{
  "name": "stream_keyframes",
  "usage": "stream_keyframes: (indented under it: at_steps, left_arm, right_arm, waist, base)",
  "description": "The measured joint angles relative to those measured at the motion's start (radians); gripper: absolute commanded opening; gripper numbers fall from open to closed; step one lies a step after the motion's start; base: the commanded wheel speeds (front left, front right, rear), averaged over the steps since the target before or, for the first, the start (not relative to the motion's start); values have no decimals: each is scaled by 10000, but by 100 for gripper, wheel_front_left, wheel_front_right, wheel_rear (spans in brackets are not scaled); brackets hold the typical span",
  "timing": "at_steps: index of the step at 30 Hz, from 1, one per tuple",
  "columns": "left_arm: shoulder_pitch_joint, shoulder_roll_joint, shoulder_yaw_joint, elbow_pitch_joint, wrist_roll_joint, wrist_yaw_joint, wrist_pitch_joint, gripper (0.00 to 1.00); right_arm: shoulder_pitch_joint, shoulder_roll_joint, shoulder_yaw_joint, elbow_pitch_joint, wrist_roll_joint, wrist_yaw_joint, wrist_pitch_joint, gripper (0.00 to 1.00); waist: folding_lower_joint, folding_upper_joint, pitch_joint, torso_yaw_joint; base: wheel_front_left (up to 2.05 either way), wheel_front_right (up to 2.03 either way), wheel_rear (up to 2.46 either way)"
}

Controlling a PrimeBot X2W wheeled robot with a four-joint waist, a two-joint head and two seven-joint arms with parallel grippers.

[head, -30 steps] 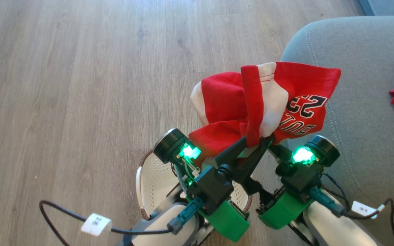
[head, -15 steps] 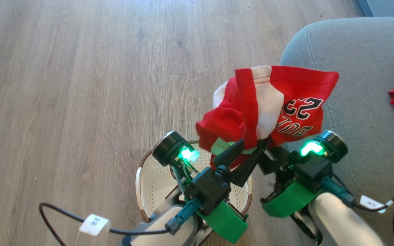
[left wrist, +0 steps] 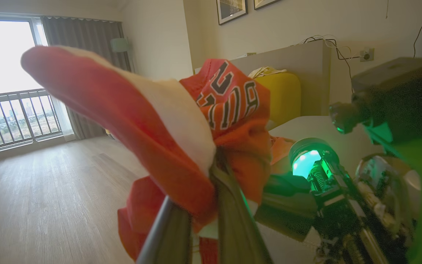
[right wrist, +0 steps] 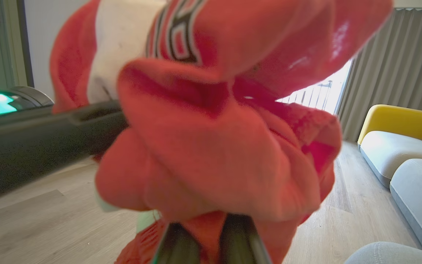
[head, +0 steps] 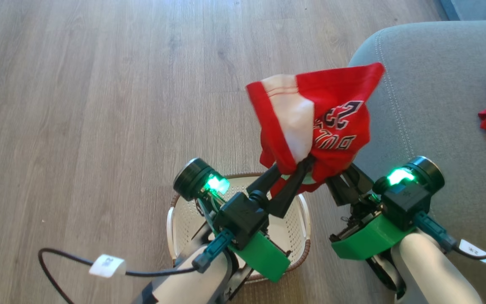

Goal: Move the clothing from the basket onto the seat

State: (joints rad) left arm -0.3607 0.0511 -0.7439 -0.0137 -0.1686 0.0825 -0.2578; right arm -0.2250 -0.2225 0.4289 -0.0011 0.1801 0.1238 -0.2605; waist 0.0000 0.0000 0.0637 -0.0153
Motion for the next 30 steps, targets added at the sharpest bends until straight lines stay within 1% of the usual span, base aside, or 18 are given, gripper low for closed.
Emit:
stream_keyframes:
  at_steps: [8,11,17,18,19,20,21,26,30]
  left_arm:
    - [172,-2,21,880,17,10,0,0]
    - [172,-2,-48,1310,-2,-52,0,0]
    - [169,-2,-184,1492,-88,-104,0,0]
    - [169,-2,-194,1503,-88,-104,0,9]
    - [169,-2,-196,1515,-88,-102,0,44]
    - [169,-2,-194,1536,-88,-90,0,78]
    - [169,-2,-192,1597,-88,-86,0,100]
    - [171,2,-186,1712,-88,-71,4,100]
    - [171,0,-167,1896,-88,2,4,100]
  right_arm:
    - [142,54,-167,-42,151,0,10,0]
    - [142,100,-249,-58,151,0,10,0]
    - [143,146,-307,-73,151,0,10,0]
    - [143,153,-309,-73,151,0,10,0]
    - [143,161,-309,-73,153,0,10,0]
    - [143,176,-313,-75,153,0,10,0]
    - [143,199,-322,-82,153,0,10,0]
    - [142,255,-355,-117,205,0,10,0]
    - [142,326,-769,-173,251,0,10,0]
  waist:
    - [0,0,12,-27]
    - [0,0,45,-25]
    - [0,0,44,-7]
    - [0,0,40,-7]
    - [0,0,36,-8]
    - [0,0,33,-10]
    - [0,0,26,-12]
    - [0,0,26,-32]
    - [0,0,56,-72]
  base:
    - [0,0,0]
    - [0,0,0]
    - [0,0,0]
    - [0,0,0]
    - [0,0,0]
    - [0,0,0]
    - [0,0,0]
    - [0,0,0]
    - [0,0,0]
